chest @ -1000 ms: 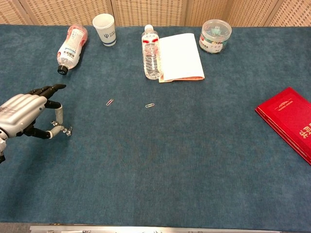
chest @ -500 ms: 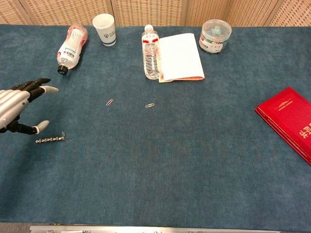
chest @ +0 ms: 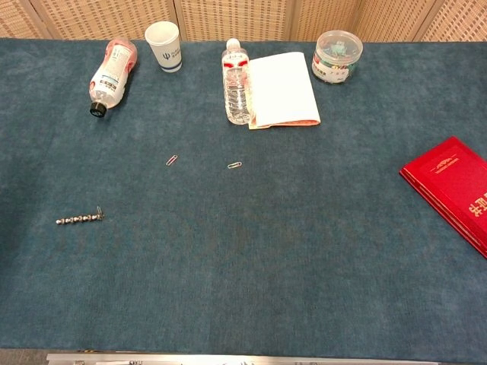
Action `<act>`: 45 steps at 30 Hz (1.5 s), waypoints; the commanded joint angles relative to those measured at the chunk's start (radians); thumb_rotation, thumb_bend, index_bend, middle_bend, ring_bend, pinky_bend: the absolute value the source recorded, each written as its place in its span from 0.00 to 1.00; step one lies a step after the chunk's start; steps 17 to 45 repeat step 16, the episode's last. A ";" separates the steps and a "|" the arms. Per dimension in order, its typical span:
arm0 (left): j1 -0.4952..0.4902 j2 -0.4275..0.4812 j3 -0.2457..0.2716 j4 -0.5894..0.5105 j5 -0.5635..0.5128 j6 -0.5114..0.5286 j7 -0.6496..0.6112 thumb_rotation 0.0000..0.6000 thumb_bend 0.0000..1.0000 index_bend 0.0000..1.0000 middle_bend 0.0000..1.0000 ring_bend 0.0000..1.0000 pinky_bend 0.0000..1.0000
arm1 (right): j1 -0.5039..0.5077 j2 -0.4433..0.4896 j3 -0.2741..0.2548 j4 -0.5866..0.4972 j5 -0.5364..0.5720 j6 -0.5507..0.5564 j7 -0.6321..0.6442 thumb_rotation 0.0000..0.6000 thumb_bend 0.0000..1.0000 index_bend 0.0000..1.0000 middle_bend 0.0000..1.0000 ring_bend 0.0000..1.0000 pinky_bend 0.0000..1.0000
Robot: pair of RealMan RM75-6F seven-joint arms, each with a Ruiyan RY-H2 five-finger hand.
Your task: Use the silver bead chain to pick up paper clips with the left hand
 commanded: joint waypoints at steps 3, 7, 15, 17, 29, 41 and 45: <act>0.063 0.020 0.009 0.036 0.055 0.067 -0.091 1.00 0.35 0.35 0.21 0.10 0.18 | 0.010 -0.018 -0.005 0.010 0.013 -0.031 -0.030 1.00 0.17 0.39 0.32 0.26 0.38; 0.082 0.023 0.012 0.066 0.078 0.080 -0.120 1.00 0.35 0.35 0.23 0.11 0.18 | 0.022 -0.028 -0.002 0.021 0.024 -0.054 -0.042 1.00 0.17 0.39 0.32 0.26 0.38; 0.087 0.026 -0.002 0.077 0.085 0.057 -0.165 1.00 0.35 0.36 0.25 0.12 0.19 | 0.042 -0.038 -0.005 0.040 0.042 -0.105 -0.045 1.00 0.17 0.39 0.32 0.26 0.38; 0.089 0.025 -0.003 0.079 0.082 0.054 -0.166 1.00 0.35 0.36 0.25 0.12 0.19 | 0.044 -0.038 -0.005 0.040 0.041 -0.107 -0.044 1.00 0.17 0.39 0.32 0.26 0.38; 0.089 0.025 -0.003 0.079 0.082 0.054 -0.166 1.00 0.35 0.36 0.25 0.12 0.19 | 0.044 -0.038 -0.005 0.040 0.041 -0.107 -0.044 1.00 0.17 0.39 0.32 0.26 0.38; 0.089 0.025 -0.003 0.079 0.082 0.054 -0.166 1.00 0.35 0.36 0.25 0.12 0.19 | 0.044 -0.038 -0.005 0.040 0.041 -0.107 -0.044 1.00 0.17 0.39 0.32 0.26 0.38; 0.089 0.025 -0.003 0.079 0.082 0.054 -0.166 1.00 0.35 0.36 0.25 0.12 0.19 | 0.044 -0.038 -0.005 0.040 0.041 -0.107 -0.044 1.00 0.17 0.39 0.32 0.26 0.38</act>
